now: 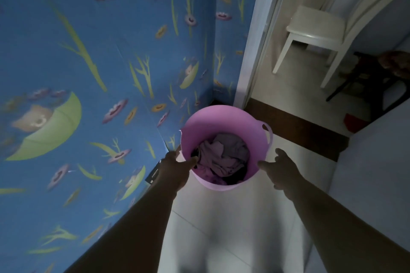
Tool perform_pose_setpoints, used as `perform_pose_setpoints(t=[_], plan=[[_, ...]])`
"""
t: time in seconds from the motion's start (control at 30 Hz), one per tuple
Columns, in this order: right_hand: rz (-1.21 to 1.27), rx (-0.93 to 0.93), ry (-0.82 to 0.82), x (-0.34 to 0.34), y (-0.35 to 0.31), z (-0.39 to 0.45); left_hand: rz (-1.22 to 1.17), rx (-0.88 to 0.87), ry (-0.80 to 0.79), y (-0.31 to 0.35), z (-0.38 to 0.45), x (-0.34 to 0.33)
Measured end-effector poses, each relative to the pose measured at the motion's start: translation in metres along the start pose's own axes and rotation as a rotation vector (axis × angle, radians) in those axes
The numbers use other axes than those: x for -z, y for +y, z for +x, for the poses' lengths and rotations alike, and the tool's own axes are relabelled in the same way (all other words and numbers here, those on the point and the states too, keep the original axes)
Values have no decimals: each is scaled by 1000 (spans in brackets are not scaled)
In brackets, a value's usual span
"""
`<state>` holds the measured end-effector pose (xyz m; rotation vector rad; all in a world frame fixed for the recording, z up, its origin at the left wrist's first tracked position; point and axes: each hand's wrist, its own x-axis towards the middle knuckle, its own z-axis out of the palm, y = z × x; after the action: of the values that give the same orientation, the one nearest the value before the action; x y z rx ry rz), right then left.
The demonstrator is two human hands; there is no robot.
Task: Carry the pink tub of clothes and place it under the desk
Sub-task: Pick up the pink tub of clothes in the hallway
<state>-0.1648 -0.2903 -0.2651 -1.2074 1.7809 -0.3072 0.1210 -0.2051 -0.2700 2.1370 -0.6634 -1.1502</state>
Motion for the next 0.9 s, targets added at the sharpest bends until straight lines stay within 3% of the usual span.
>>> perform_pose_setpoints(t=[0.43,0.7,0.9], plan=[[182,-103,18,-65,135,151,-232,127,98,-115,128,-109],[528,-110,-115,-86,170,225,-361,134,-32,-152,188,-133],[600,-66,-176,-93,184,257,-396,133,-98,-163,215,-140]])
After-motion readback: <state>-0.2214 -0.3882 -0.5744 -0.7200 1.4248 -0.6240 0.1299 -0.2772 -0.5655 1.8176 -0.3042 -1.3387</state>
